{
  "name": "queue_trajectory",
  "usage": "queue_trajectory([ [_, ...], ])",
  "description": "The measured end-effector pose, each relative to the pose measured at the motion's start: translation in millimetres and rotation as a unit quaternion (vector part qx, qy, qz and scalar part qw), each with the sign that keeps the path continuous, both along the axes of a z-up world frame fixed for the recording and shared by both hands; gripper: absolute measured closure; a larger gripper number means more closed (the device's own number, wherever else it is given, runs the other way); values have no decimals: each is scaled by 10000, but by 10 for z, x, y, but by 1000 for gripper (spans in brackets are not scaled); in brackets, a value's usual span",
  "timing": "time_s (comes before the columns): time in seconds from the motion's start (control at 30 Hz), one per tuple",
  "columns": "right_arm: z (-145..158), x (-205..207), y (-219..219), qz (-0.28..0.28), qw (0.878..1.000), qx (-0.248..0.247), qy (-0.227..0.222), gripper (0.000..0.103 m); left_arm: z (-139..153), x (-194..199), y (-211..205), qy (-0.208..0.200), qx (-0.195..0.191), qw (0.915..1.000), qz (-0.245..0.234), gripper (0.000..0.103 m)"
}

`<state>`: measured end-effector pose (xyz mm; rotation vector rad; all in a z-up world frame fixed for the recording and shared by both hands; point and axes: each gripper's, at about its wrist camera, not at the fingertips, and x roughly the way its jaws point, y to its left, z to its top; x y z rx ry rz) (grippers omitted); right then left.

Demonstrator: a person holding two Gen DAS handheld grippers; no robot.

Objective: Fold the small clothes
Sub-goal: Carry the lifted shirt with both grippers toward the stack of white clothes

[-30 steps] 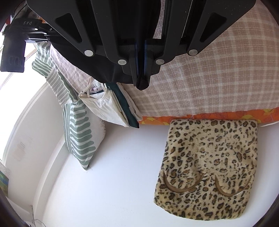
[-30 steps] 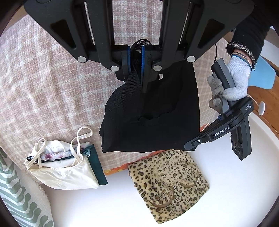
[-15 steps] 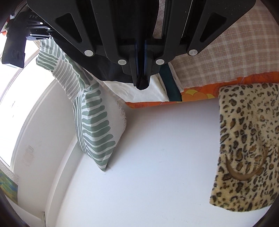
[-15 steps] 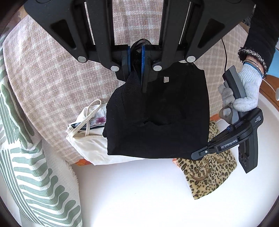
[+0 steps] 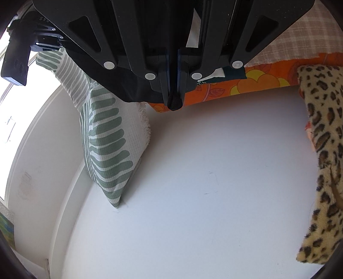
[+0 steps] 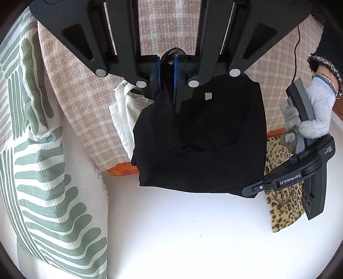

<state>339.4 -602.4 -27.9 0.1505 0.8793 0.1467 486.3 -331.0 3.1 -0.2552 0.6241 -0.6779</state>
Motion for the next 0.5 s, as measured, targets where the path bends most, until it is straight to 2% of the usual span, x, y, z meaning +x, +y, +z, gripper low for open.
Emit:
queue_trajectory([
  [0.17, -179, 308, -82, 114, 9998, -167, 20, 94, -183, 177, -40, 25, 158, 9997, 205, 100],
  [0.5, -581, 482, -270, 8, 9987, 299, 423, 94, -411, 325, 38, 151, 411, 9972, 614, 99],
])
